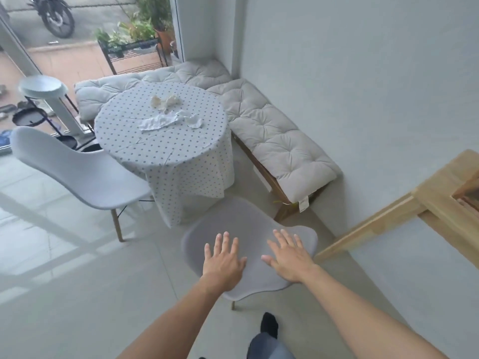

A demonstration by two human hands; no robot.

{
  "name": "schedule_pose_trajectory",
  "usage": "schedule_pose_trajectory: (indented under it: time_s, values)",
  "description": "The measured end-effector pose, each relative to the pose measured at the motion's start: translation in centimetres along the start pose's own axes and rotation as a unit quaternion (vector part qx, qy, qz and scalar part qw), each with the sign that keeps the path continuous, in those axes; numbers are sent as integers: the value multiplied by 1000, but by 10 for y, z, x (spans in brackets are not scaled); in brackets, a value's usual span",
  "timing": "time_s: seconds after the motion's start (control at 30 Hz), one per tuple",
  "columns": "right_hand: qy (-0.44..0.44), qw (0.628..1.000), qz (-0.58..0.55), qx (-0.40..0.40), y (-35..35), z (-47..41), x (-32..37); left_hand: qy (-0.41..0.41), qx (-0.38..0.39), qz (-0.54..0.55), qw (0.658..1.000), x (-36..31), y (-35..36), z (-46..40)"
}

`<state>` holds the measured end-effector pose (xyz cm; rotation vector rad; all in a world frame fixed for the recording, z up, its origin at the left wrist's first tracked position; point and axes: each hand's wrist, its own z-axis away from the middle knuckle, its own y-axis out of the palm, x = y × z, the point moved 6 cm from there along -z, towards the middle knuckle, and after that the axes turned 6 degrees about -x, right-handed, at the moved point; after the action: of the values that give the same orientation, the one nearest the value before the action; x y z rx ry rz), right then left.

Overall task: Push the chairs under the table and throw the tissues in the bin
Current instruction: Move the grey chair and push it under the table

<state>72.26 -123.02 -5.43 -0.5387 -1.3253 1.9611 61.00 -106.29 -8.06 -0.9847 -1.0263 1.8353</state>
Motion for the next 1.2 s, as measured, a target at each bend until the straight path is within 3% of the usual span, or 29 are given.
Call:
schedule_pose_trajectory:
  time_s: [0.43, 0.57, 0.8, 1.2]
  values:
    - [-183, 982, 48, 15, 31, -23, -92, -136, -20, 32, 990, -122, 66, 1]
    - [-275, 958, 86, 8, 38, -17, -119, -165, -21, 74, 983, -178, 81, -1]
    - [-413, 905, 101, 7, 31, -22, -144, -177, -43, 23, 983, -223, 79, -7]
    - [-430, 897, 64, -81, 30, -40, -146, -169, -103, 3, 980, -218, 58, -20]
